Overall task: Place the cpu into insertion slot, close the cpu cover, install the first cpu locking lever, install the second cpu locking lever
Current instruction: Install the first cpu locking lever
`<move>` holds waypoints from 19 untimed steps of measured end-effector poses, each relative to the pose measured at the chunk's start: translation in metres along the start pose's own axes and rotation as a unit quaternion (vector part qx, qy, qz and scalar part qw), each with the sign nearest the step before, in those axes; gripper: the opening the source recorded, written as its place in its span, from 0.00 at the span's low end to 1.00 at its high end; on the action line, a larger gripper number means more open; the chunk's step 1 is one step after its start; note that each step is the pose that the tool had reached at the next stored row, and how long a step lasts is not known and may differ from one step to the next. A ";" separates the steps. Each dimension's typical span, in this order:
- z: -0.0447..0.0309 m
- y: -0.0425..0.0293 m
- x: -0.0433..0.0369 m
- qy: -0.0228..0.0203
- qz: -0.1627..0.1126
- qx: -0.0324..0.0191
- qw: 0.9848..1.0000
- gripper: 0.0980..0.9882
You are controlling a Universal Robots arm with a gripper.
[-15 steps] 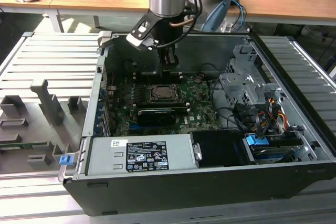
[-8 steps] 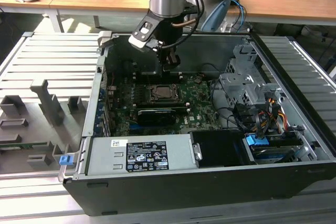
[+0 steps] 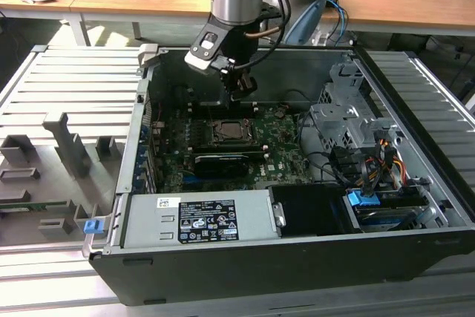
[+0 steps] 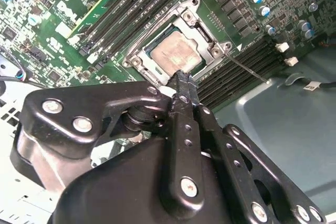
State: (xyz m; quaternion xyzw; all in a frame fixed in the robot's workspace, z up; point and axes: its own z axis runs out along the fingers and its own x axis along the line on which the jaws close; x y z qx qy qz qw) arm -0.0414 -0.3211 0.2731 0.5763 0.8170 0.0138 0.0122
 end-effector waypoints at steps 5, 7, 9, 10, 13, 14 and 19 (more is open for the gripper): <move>0.0000 0.0000 0.0000 0.001 -0.017 0.000 1.000 0.01; 0.0000 0.0000 0.0000 0.001 -0.023 0.000 1.000 0.01; 0.0000 0.0000 0.0000 0.001 -0.028 0.000 1.000 0.01; 0.0000 0.0000 0.0000 0.001 -0.031 0.000 1.000 0.01; 0.0000 0.0000 0.0000 0.002 -0.046 0.000 0.999 0.01; 0.0000 0.0000 0.0000 0.002 -0.059 0.000 0.998 0.01; 0.0004 0.0000 0.0000 0.004 -0.109 0.000 0.994 0.01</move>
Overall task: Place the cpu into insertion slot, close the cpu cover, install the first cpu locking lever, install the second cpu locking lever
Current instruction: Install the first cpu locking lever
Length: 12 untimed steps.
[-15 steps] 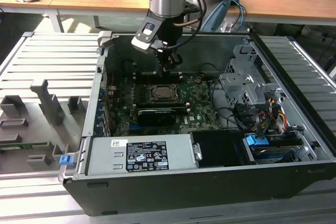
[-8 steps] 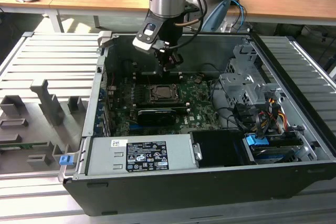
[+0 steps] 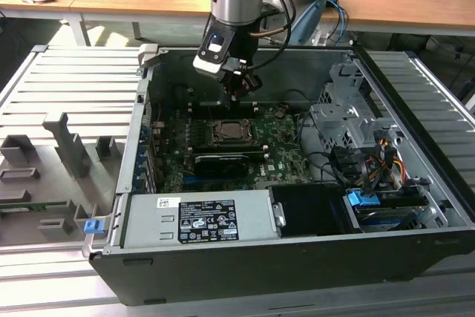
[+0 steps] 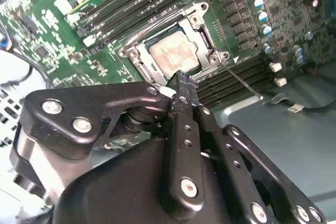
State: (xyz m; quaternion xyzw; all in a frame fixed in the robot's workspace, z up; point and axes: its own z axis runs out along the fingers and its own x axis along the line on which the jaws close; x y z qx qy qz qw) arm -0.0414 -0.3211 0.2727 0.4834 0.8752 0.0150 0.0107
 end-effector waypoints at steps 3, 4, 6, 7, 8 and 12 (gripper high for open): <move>0.0000 0.0000 0.0000 0.001 -0.034 0.000 0.999 0.01; 0.0000 0.0000 0.0000 0.001 -0.045 0.000 0.999 0.01; 0.0000 0.0000 0.0000 0.002 -0.060 0.000 0.998 0.01; 0.0000 0.0000 0.0000 0.002 -0.067 0.000 0.998 0.01; 0.0000 0.0000 0.0000 0.002 -0.072 0.000 0.997 0.01; 0.0000 0.0000 0.0000 0.003 -0.097 0.000 0.995 0.01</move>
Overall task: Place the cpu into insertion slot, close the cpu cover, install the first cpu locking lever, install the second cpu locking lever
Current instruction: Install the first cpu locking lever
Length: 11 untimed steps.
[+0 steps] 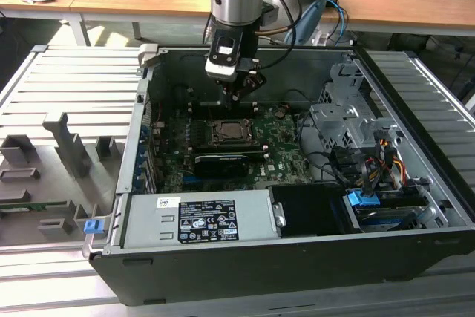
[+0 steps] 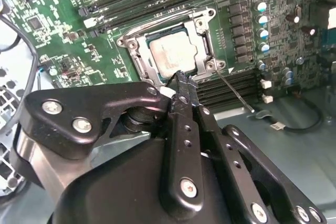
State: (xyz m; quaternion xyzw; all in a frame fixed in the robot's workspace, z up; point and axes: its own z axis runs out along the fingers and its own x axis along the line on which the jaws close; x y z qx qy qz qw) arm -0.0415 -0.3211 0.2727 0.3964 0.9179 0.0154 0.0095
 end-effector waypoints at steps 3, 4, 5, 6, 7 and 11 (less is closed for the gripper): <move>0.0000 0.0000 0.0000 0.001 -0.017 0.000 1.000 0.01; 0.0000 0.0000 0.0000 0.001 -0.024 0.000 1.000 0.01; 0.0000 0.0000 0.0000 0.001 -0.032 0.000 0.999 0.01; 0.0000 0.0000 0.0000 0.001 -0.037 0.000 0.999 0.01; 0.0000 0.0000 0.0000 0.002 -0.042 0.000 0.999 0.01; 0.0000 0.0000 0.0000 0.002 -0.058 0.000 0.998 0.01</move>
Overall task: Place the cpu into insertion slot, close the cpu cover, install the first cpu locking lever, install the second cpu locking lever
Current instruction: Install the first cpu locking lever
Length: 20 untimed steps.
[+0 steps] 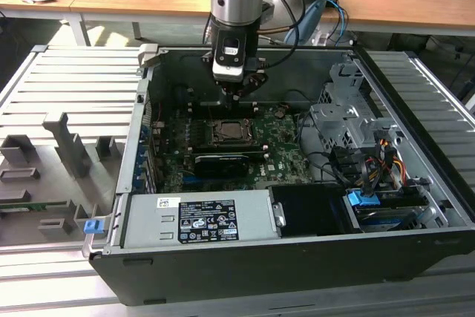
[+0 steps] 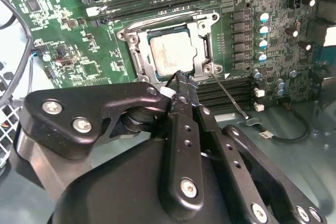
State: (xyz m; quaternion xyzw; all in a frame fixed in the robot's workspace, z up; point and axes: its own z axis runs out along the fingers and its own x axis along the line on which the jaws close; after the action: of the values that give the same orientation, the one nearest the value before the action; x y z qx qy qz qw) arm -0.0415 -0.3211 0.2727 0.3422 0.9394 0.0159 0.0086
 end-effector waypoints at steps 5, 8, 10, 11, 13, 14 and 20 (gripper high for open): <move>0.0000 0.0000 0.0000 0.001 -0.016 0.000 1.000 0.01; 0.0000 0.0000 0.0000 0.001 -0.024 0.000 1.000 0.01; 0.0000 0.0000 0.0000 0.001 -0.028 0.000 1.000 0.01; 0.0000 0.0000 0.0000 0.001 -0.030 0.000 1.000 0.01; 0.0000 0.0000 0.0000 0.001 -0.038 0.000 0.999 0.01; 0.0000 0.0000 0.0000 0.002 -0.046 0.000 0.999 0.01; 0.0000 0.0000 0.0000 0.003 -0.071 0.000 0.997 0.01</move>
State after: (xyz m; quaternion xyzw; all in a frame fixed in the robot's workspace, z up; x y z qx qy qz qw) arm -0.0415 -0.3211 0.2727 0.2750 0.9613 0.0165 0.0074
